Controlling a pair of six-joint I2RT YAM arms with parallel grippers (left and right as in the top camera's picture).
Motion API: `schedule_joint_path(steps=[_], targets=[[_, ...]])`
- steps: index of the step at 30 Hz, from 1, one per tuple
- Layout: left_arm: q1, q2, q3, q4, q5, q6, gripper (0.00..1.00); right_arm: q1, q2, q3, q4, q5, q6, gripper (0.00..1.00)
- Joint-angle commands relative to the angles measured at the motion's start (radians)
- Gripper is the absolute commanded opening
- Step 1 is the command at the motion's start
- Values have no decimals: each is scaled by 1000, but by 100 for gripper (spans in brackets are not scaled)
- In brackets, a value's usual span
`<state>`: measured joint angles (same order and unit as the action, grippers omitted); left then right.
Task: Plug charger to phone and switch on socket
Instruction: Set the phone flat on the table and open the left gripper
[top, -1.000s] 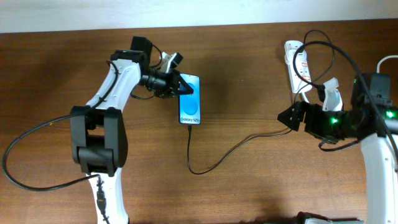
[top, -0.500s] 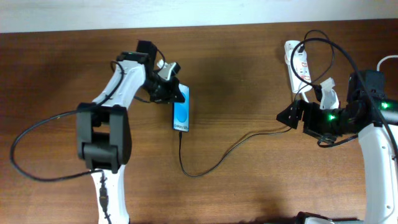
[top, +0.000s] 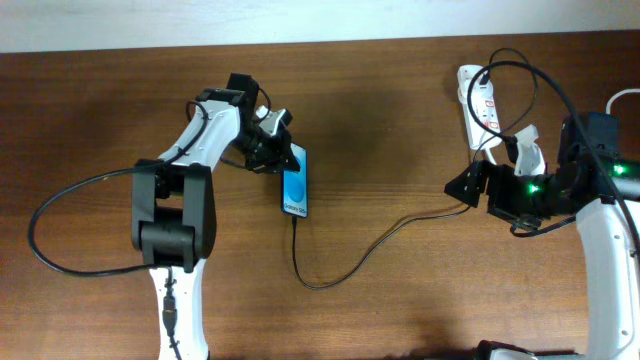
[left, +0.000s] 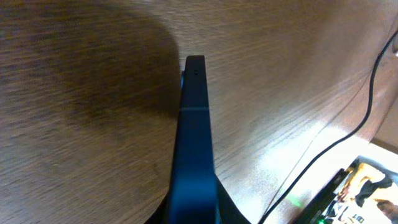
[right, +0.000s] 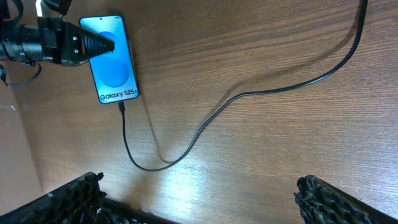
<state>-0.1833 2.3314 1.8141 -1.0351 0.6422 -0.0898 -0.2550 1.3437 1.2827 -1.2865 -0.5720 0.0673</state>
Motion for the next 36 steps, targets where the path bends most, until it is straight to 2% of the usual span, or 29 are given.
schedule_joint_path(steps=[1,5,13,21,27,36], targets=[[23,18,18,6,-22,-41,12,-7,-1,11,0,9,-13,98],[26,18,18,6,-22,-41,20,-7,-1,11,0,9,-13,98],[25,18,18,5,-22,-41,24,-7,-1,11,-1,9,-35,98],[27,18,18,2,-22,-41,34,-7,-1,11,0,9,-35,98],[31,18,18,-14,-22,-45,47,-7,-1,11,0,9,-35,98],[31,18,18,-37,-23,-45,55,-7,-1,11,0,9,-35,98]])
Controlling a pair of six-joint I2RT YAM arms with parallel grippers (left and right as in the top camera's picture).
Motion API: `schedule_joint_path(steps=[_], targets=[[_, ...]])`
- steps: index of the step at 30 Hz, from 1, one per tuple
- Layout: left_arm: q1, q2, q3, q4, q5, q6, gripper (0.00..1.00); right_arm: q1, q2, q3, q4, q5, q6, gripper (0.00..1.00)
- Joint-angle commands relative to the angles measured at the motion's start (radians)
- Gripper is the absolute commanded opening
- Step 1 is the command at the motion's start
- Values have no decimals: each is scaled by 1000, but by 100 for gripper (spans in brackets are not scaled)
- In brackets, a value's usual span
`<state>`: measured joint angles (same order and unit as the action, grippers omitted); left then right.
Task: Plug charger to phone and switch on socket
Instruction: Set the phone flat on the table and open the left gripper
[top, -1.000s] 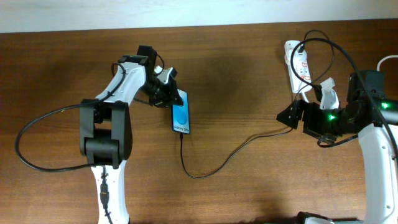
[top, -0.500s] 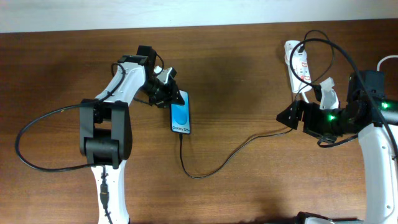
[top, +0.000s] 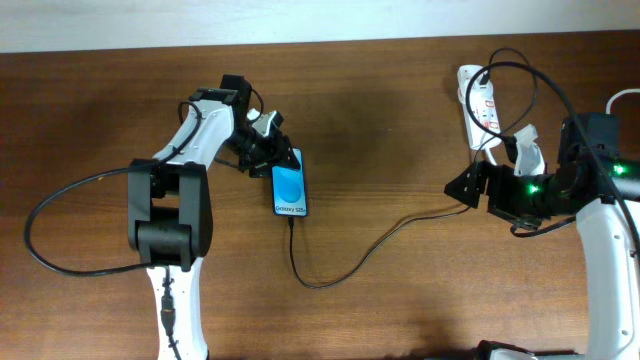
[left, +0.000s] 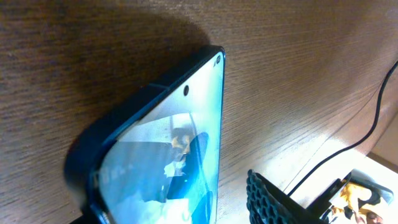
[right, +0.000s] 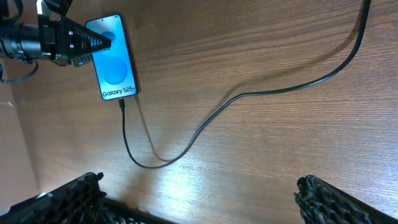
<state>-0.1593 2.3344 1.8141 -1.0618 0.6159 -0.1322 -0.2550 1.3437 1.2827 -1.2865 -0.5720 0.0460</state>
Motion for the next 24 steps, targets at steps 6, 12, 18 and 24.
schedule_joint_path(steps=[6,12,18,24], targets=[[7,14,18,-32,-47,-14,56,-7,-1,11,0,9,-13,98],[7,14,18,-35,-135,-92,59,-7,-1,11,0,9,-13,98],[5,14,18,-35,-138,-93,61,-7,-1,11,0,9,-13,98],[5,14,18,-36,-139,-107,62,-7,-1,11,0,9,-13,98]])
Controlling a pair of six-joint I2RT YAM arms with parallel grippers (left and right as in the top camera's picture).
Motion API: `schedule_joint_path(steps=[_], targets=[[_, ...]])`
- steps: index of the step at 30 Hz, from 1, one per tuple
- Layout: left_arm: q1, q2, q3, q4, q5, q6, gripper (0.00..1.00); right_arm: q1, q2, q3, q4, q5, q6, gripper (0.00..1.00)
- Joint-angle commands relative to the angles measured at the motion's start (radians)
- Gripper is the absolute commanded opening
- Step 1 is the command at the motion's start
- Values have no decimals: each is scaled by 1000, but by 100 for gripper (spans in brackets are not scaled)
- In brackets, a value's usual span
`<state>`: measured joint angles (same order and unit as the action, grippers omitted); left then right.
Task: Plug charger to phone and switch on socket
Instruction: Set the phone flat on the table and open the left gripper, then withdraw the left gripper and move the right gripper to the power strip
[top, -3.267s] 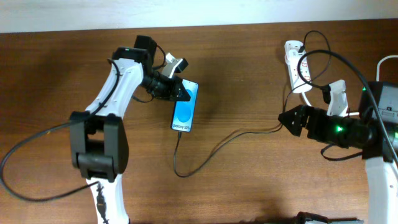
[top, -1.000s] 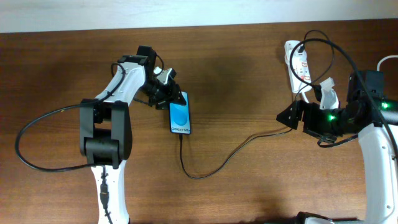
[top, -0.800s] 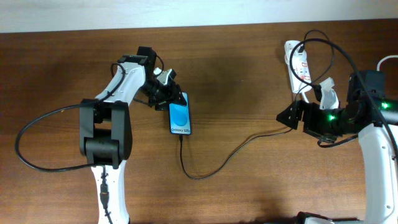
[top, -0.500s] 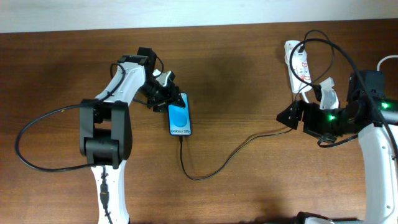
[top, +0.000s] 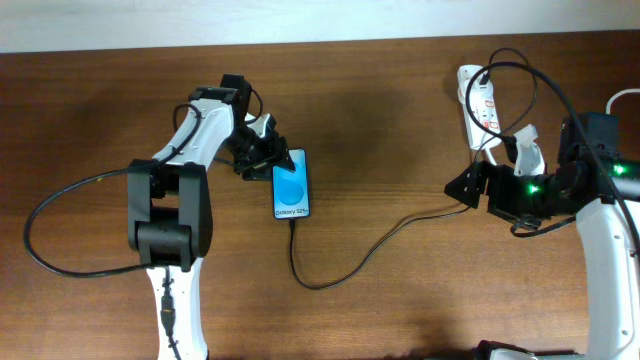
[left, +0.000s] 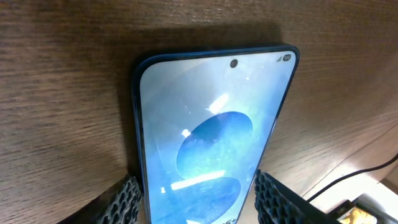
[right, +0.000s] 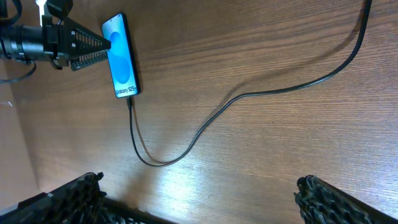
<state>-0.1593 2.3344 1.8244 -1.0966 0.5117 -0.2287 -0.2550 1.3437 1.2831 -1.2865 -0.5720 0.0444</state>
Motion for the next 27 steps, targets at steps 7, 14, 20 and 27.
schedule_joint_path(steps=[7,14,20,27], targets=[[5,14,7,-8,-34,-11,62,-7,-1,10,0,9,-12,98],[47,-27,76,-171,-92,-10,99,-7,-1,10,-8,10,-16,98],[33,-272,90,-335,-287,14,99,-7,-2,10,-39,39,-42,99],[-72,-678,90,-373,-379,15,99,-7,-22,10,-73,43,-75,100]])
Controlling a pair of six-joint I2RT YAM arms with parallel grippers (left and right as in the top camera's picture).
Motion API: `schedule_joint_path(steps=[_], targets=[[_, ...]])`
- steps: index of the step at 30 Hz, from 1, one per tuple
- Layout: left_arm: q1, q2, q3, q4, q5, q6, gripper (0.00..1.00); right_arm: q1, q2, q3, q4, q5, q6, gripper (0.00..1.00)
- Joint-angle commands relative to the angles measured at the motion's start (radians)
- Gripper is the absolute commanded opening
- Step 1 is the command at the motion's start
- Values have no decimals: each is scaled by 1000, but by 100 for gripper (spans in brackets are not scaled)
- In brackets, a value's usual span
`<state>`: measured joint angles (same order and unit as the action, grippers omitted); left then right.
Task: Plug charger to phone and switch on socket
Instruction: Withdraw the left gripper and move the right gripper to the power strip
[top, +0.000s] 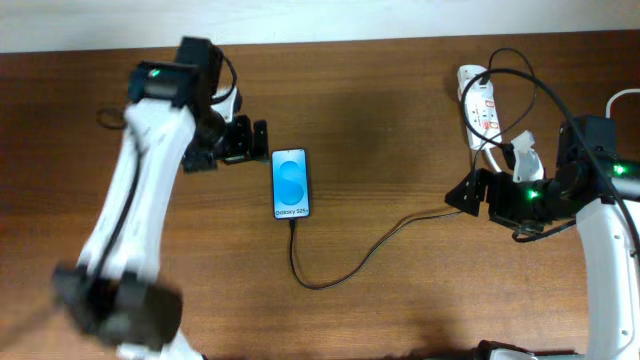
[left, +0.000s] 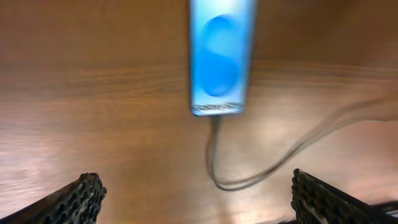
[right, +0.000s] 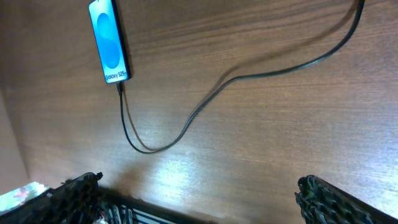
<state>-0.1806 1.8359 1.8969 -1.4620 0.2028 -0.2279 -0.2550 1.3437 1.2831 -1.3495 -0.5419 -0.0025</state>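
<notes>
The blue-screened phone lies flat and face up at mid-table, with the black charger cable plugged into its lower end. That cable runs right toward the white power strip at the back right. My left gripper hovers open just left of the phone's top end, holding nothing. Its wrist view shows the phone and cable ahead of the open left gripper. My right gripper is open below the strip. The right wrist view has the phone far off.
A white wall borders the table's back edge. The left arm's own black cable shows blurred at the lower left. A second white lead enters at the right edge beside the right arm.
My left gripper, whose fingers flanked the phone's top end, has drawn back to the left and higher. The phone stays flat and free. The right gripper has shifted slightly.
At first my left gripper held the phone up on its edge, cable plugged in. Then the phone was tilted, then flat on the table between the fingers. Now it lies alone and the gripper is clear of it. The right arm stayed near the power strip.
</notes>
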Motion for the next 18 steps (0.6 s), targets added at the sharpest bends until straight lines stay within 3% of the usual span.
schedule_joint_path(steps=[1,9,18], targets=[[-71,-232,17,-16,-103,7,99,-7,-32,10,-18,18,-29,99],[-174,-556,-3,-192,-344,-156,99,-7,-214,10,-50,74,-46,100],[-179,-1004,-359,-154,-458,-299,99,-7,-277,10,-64,152,-40,98]])
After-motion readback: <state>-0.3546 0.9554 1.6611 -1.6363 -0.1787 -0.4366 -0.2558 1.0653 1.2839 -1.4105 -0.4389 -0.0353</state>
